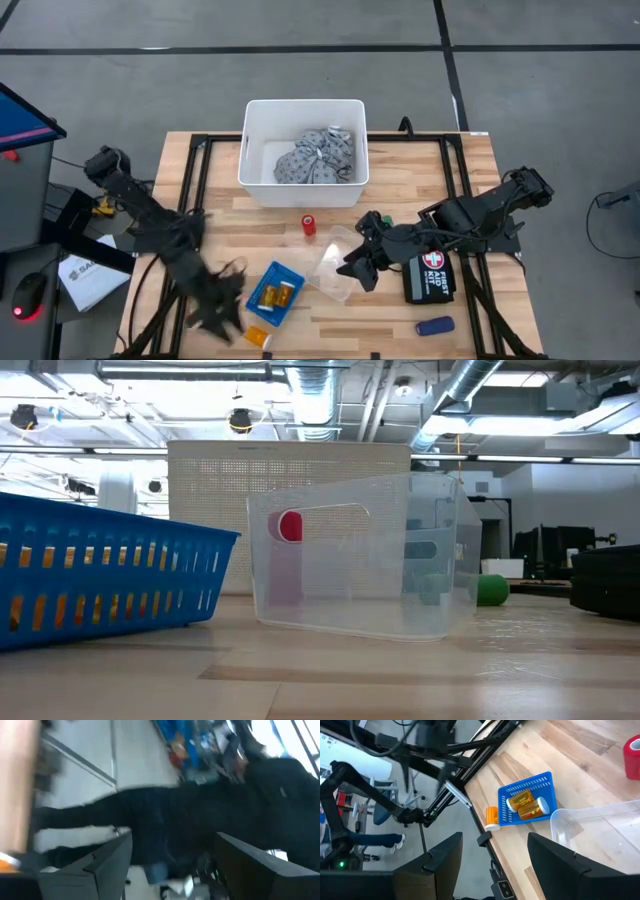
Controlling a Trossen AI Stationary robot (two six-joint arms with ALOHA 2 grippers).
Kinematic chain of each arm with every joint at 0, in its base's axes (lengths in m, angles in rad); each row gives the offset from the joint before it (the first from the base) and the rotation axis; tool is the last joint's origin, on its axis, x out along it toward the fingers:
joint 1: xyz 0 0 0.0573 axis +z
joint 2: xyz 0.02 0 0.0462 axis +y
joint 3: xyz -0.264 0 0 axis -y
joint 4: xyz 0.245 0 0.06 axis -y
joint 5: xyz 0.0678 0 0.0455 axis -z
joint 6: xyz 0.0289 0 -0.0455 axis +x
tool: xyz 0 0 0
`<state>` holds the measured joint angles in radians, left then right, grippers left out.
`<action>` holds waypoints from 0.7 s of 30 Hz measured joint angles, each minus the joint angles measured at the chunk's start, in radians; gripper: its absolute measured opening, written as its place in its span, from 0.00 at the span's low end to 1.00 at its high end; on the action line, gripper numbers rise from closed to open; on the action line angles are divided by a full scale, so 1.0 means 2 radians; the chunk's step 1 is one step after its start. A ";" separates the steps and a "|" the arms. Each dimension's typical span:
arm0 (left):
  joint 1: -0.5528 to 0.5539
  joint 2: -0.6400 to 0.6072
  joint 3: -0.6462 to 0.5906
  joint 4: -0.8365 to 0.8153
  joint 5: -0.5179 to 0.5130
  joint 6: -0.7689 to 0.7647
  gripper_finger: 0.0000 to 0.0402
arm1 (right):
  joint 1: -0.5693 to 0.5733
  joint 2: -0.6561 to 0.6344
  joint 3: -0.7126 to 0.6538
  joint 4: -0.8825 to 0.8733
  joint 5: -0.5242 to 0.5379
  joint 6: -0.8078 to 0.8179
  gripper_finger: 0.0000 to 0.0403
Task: Pick & Place Medicine items
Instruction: Put the yellow bottle into the blue bin
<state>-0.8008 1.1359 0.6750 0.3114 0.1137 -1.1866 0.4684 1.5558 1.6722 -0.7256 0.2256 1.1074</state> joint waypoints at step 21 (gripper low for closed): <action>-0.168 0.148 0.059 -0.200 -0.277 0.202 0.55 | 0.040 0.000 0.000 -0.004 0.071 0.075 0.55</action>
<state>-1.1366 1.4309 0.7930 -0.0887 -0.4399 -0.7822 0.5491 1.5558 1.6722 -0.7326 0.3677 1.2572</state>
